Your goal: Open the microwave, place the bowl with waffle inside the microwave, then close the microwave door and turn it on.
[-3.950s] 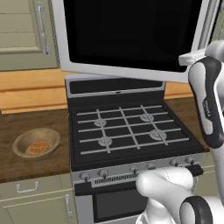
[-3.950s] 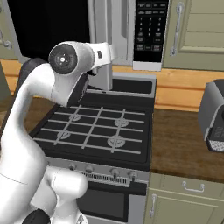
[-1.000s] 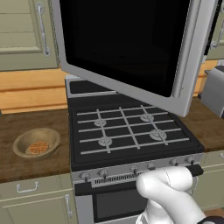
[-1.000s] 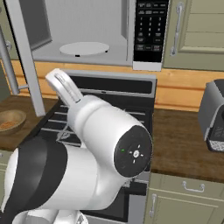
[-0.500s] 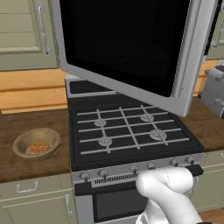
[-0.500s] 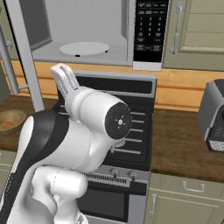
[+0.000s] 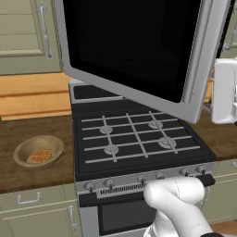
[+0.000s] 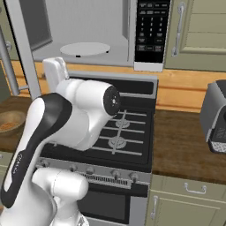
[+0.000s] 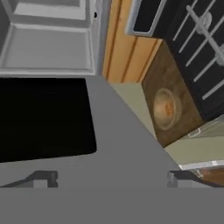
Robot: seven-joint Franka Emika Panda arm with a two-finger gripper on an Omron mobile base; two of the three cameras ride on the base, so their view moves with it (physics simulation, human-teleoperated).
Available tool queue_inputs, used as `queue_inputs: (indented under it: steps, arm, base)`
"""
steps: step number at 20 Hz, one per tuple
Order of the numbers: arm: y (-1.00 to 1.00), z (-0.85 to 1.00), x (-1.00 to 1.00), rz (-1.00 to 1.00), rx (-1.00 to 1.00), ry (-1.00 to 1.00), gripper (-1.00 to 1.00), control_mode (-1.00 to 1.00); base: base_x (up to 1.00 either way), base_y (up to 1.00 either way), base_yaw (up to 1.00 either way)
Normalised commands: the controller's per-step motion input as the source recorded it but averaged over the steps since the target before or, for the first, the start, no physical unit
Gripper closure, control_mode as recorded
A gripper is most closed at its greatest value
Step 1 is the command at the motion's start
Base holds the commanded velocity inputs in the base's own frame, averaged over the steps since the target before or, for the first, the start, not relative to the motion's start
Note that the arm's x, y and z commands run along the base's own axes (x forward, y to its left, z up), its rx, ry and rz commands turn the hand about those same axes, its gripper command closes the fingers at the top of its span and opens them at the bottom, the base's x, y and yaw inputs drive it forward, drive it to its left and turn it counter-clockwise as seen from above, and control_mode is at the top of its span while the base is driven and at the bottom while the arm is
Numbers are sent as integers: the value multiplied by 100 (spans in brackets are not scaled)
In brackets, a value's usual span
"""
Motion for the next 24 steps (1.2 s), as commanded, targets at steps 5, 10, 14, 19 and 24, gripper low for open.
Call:
queue_inputs:
  steps: [5, 10, 14, 19, 24]
  arm:
    - [54, 0, 7, 24, 14, 11, -100, -100]
    - [71, 6, -27, 29, 10, 2, -100, -100]
    - [97, 6, -51, 25, 2, 0, -100, -100]
    - [100, 11, -61, 16, -1, 3, -100, -100]
    - [100, 11, -69, 10, -2, 1, -100, -100]
  base:
    - [0, 0, 0]
    - [0, 0, 0]
    - [0, 0, 0]
    - [0, 0, 0]
    - [0, 0, 0]
